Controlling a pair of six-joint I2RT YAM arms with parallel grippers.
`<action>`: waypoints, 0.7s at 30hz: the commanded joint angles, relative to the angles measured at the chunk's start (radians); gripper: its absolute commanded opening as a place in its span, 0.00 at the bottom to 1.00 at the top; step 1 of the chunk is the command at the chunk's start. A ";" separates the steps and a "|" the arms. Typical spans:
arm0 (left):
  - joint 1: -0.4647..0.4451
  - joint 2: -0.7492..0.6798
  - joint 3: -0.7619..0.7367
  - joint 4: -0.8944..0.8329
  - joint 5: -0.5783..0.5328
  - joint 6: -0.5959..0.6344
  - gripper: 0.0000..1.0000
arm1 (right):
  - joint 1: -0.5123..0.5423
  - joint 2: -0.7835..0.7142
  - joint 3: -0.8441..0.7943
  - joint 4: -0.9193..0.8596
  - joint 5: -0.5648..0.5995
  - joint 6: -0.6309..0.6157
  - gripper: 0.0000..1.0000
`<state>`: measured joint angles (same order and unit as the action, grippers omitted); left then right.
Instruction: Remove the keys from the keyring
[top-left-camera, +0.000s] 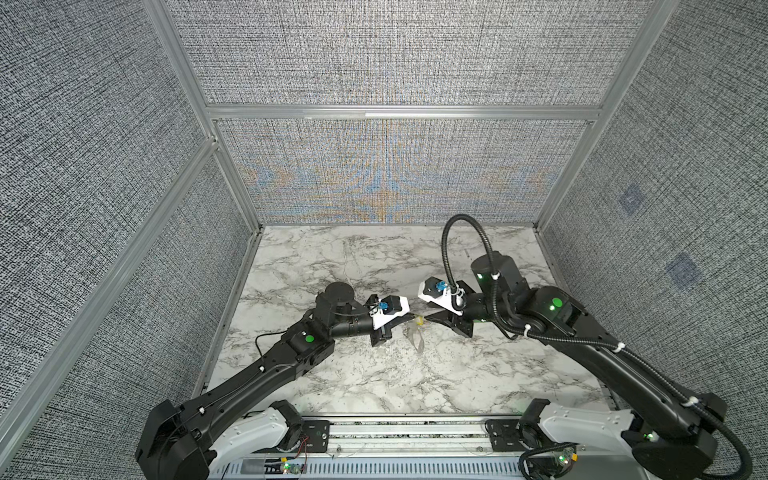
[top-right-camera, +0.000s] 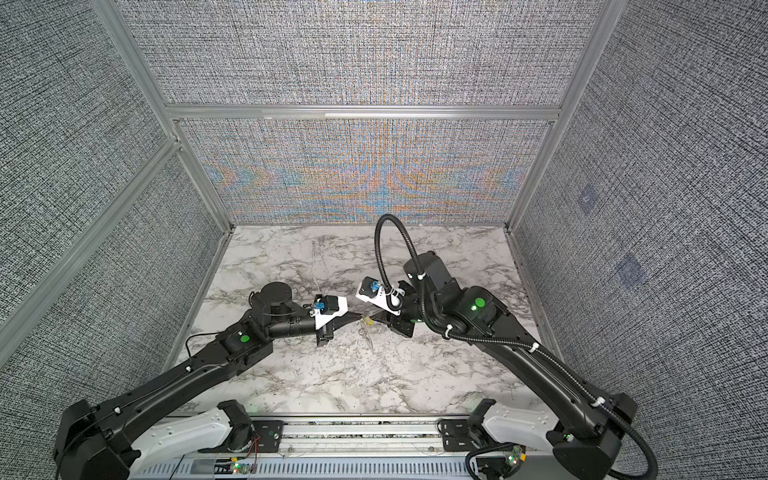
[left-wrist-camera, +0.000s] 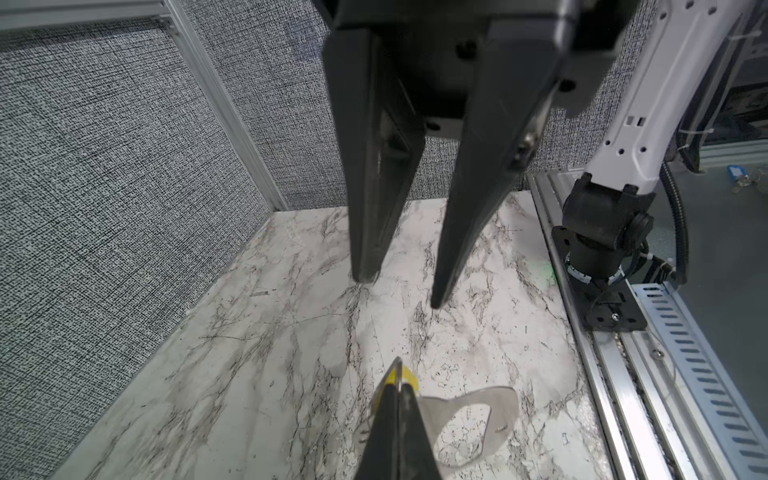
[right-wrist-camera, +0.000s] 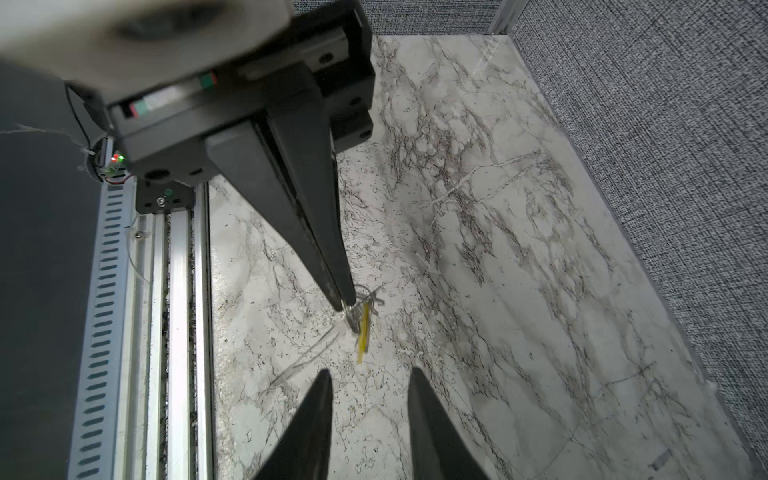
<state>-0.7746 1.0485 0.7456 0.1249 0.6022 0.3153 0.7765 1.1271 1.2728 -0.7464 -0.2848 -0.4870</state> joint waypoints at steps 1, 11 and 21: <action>0.003 -0.003 -0.006 0.122 0.007 -0.090 0.00 | 0.000 -0.042 -0.054 0.120 0.038 0.048 0.34; 0.013 -0.011 -0.062 0.294 0.067 -0.224 0.00 | 0.004 -0.082 -0.166 0.237 0.018 0.116 0.35; 0.028 0.000 -0.093 0.383 0.117 -0.302 0.00 | 0.012 -0.143 -0.204 0.296 -0.017 0.116 0.27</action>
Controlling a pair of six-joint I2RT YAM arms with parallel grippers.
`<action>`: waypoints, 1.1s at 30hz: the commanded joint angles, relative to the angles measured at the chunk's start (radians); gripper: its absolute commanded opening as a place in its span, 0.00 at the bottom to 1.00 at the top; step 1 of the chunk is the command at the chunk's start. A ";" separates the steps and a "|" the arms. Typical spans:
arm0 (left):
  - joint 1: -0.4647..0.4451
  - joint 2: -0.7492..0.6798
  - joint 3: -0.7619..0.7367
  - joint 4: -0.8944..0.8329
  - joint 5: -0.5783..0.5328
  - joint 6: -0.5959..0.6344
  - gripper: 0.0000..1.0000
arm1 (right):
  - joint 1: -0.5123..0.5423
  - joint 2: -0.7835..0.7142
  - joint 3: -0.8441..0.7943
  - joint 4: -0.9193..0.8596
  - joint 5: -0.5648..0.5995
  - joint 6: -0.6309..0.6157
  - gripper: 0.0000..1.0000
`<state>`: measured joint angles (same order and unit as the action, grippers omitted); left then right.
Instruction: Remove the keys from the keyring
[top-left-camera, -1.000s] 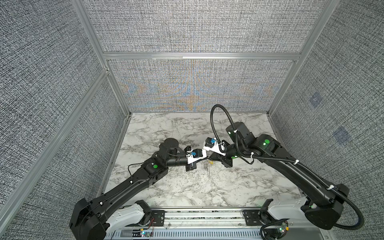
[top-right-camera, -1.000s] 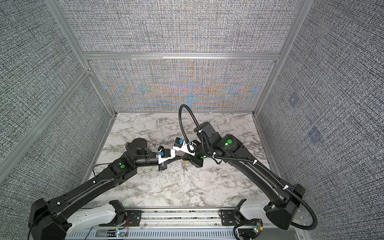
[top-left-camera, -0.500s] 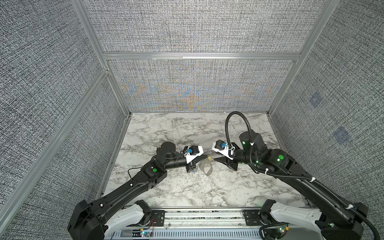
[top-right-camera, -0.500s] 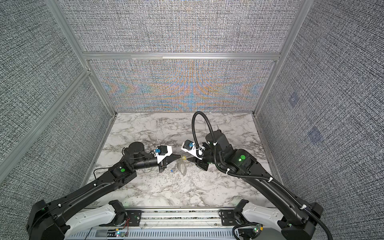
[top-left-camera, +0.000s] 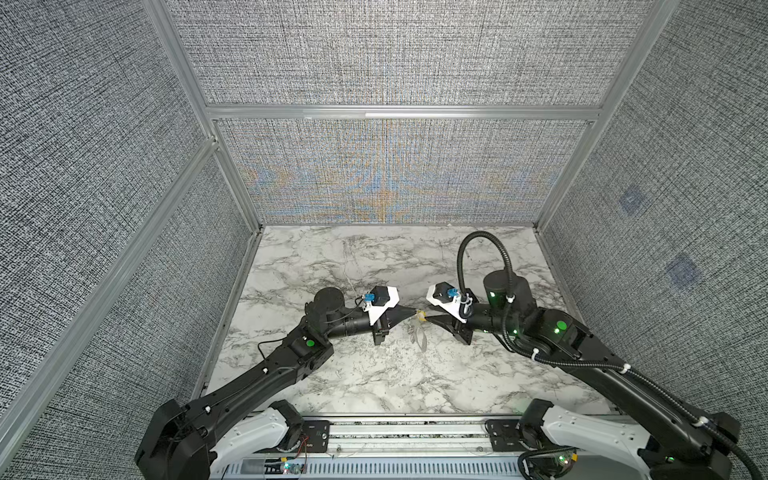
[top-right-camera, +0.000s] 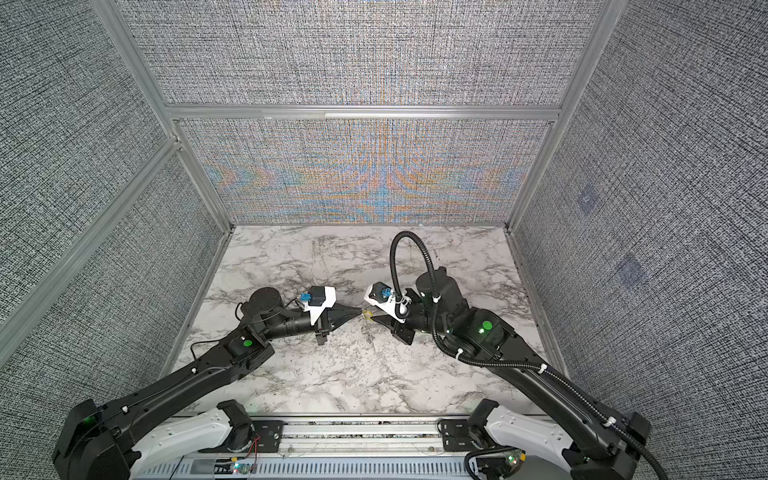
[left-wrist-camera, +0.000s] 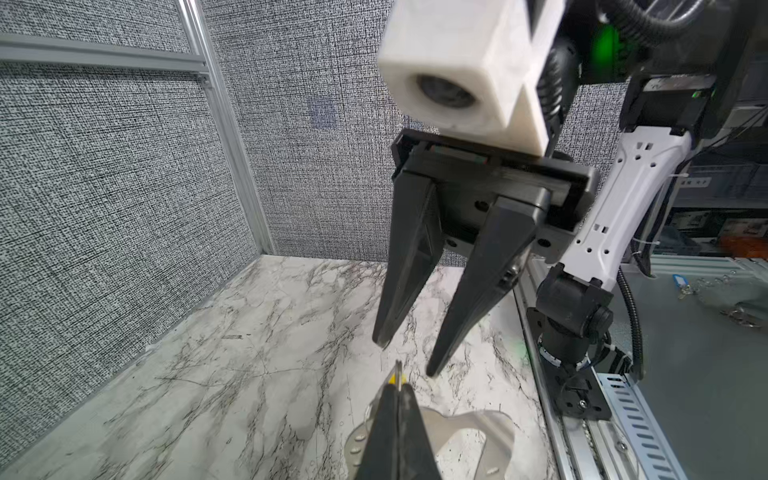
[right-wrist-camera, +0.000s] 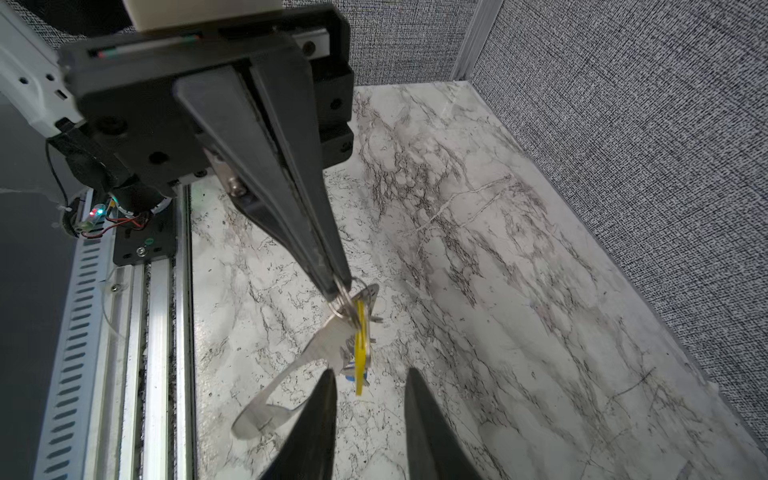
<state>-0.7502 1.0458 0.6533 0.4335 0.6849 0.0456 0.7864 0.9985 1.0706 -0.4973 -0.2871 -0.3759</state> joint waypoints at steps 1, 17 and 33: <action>0.003 0.005 0.000 0.074 0.039 -0.033 0.00 | 0.002 -0.020 -0.003 0.054 -0.017 0.003 0.27; 0.003 -0.005 0.022 -0.003 0.068 0.018 0.00 | 0.005 0.006 0.016 -0.005 0.006 -0.044 0.34; 0.003 -0.005 0.028 -0.006 0.079 0.026 0.00 | 0.010 0.042 -0.028 0.073 -0.067 -0.001 0.36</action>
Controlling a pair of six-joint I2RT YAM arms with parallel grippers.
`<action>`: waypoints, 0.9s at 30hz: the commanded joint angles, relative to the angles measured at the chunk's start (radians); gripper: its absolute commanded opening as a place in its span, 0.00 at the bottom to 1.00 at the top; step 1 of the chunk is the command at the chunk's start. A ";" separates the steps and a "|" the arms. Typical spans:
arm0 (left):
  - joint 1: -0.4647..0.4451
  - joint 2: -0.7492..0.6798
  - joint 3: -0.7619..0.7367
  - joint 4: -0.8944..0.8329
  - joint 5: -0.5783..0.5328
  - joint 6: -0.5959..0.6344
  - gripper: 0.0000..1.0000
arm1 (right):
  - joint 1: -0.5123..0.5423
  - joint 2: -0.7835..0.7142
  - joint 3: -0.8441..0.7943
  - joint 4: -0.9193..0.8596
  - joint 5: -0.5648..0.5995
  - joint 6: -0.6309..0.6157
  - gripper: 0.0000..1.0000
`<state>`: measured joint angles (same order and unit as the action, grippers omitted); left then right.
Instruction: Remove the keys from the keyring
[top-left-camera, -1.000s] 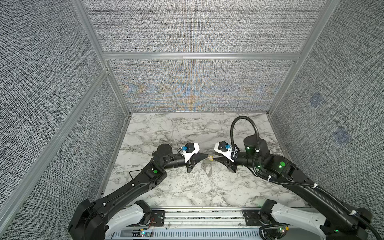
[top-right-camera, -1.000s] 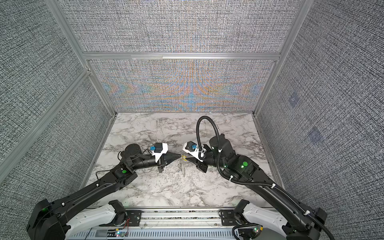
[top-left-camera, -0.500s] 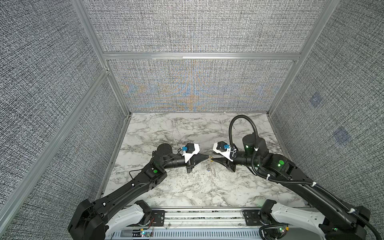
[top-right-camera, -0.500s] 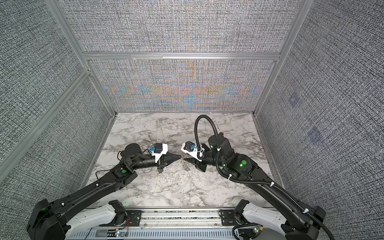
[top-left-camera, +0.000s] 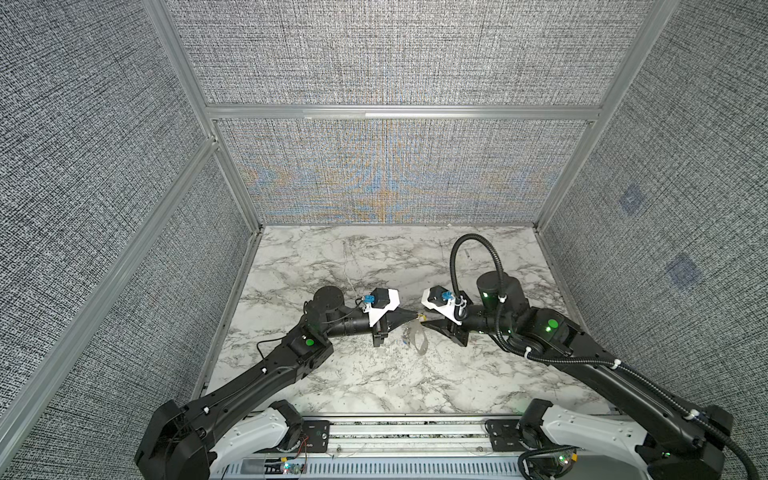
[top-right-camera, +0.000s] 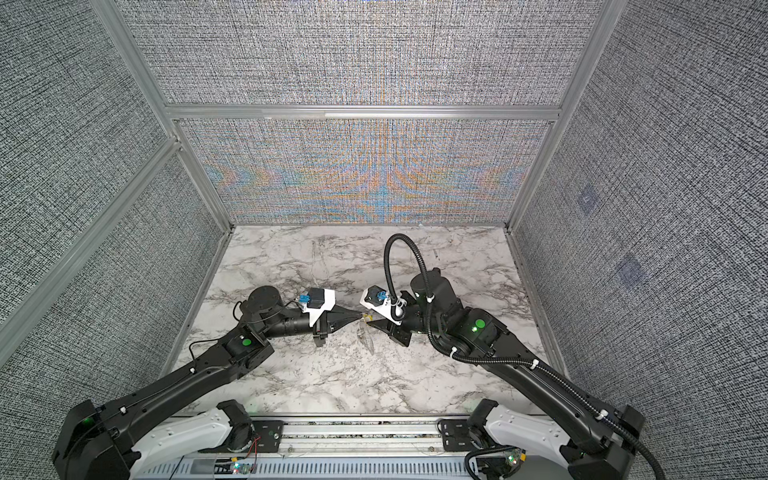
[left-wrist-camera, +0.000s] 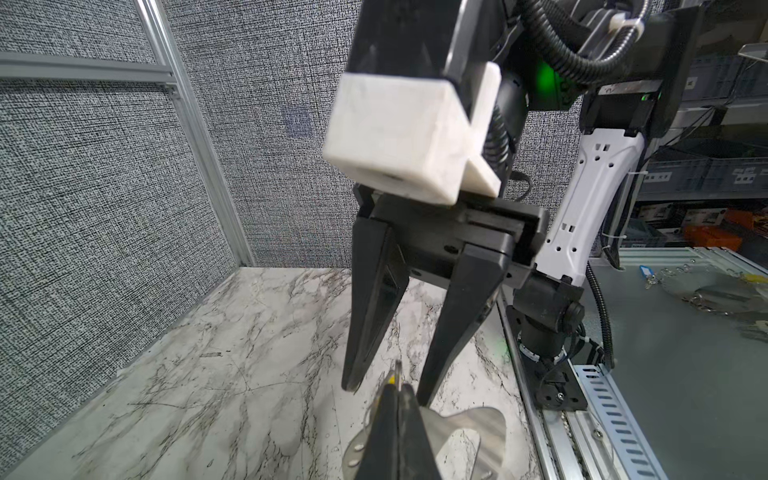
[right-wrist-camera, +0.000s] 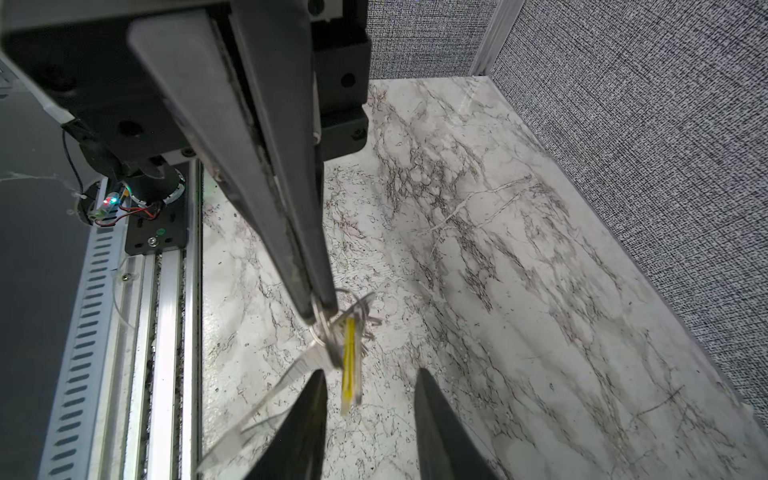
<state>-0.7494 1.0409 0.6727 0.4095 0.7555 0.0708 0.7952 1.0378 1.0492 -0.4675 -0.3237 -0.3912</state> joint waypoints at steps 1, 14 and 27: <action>0.002 0.000 0.009 0.019 0.008 0.001 0.00 | 0.001 0.003 -0.011 0.048 -0.036 0.015 0.35; 0.004 -0.005 0.016 -0.053 -0.056 0.057 0.00 | 0.006 -0.010 0.053 -0.053 0.115 -0.070 0.00; 0.004 -0.032 -0.002 -0.091 -0.143 0.092 0.17 | 0.074 0.081 0.198 -0.200 0.303 -0.230 0.00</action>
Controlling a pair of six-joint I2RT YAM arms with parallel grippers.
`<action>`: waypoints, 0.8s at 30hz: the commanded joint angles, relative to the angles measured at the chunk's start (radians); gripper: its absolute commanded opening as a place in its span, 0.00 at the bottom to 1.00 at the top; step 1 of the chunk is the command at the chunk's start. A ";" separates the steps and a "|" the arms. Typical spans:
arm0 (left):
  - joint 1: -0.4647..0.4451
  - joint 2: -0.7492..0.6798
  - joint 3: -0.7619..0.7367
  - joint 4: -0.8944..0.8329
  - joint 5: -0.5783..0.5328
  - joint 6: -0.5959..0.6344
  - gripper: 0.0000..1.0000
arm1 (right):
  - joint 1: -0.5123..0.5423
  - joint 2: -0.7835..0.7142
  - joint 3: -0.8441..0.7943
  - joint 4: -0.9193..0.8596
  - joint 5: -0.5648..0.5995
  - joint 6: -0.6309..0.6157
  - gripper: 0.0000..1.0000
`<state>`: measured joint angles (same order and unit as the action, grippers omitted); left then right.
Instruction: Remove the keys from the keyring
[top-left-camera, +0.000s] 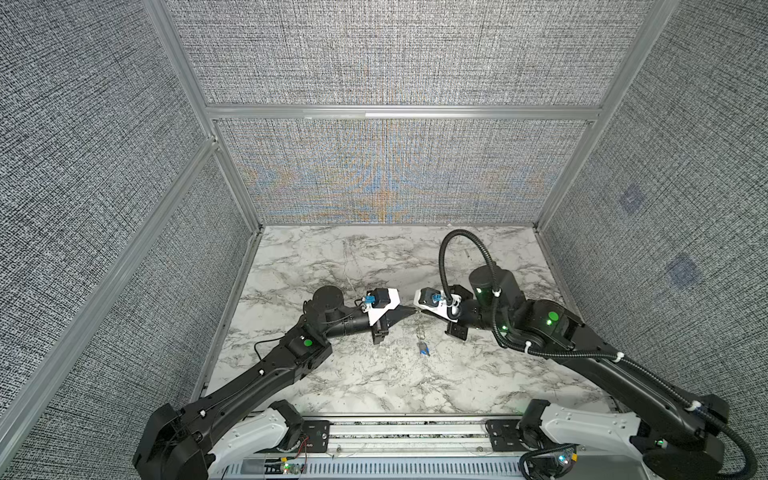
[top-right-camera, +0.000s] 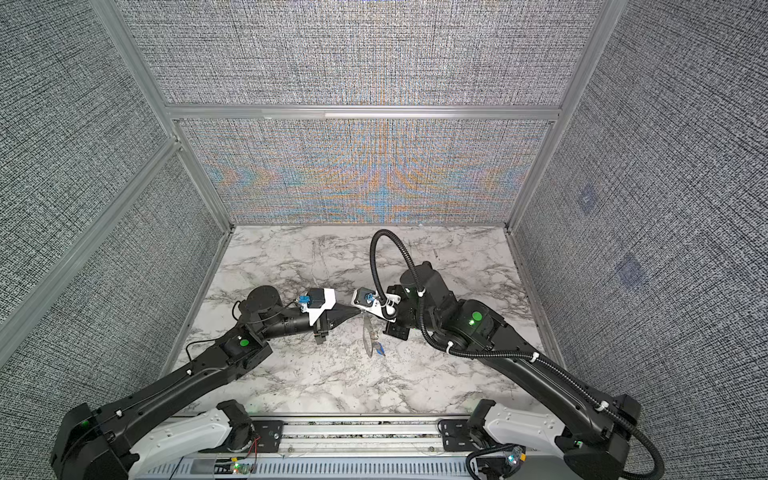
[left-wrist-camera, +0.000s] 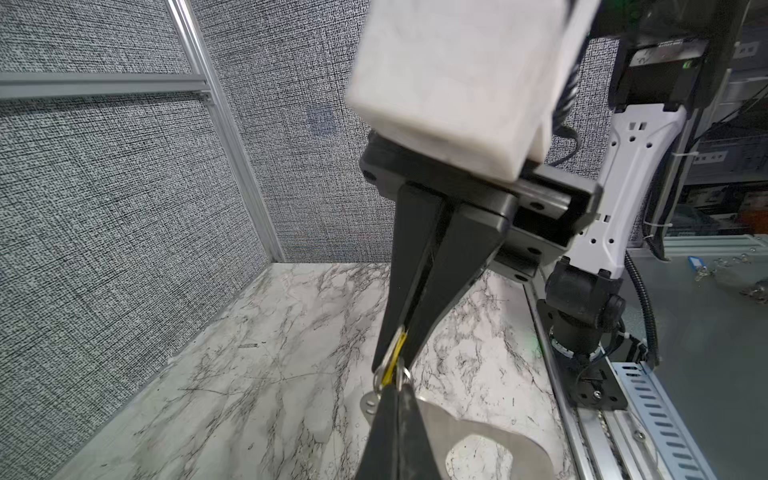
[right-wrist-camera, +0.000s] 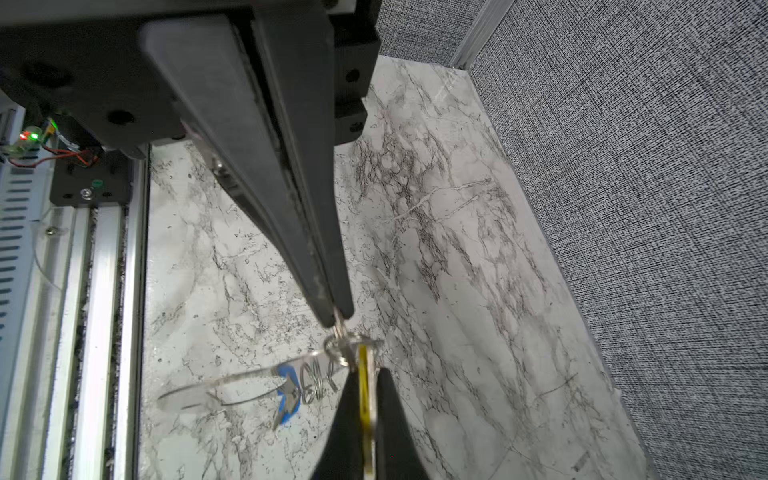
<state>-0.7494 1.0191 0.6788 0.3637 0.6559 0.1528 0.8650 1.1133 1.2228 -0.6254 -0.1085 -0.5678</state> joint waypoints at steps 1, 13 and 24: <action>0.004 -0.018 -0.014 -0.043 -0.056 0.012 0.26 | 0.007 0.009 0.038 -0.051 0.093 -0.056 0.00; 0.004 -0.037 -0.044 -0.014 -0.096 0.001 0.46 | 0.022 0.024 0.053 -0.046 0.057 -0.045 0.00; -0.015 -0.003 -0.018 -0.012 -0.012 0.041 0.40 | 0.047 0.057 0.092 -0.073 0.087 -0.020 0.00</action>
<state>-0.7616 1.0107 0.6483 0.3336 0.5957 0.1761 0.9051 1.1671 1.3037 -0.6956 -0.0345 -0.6029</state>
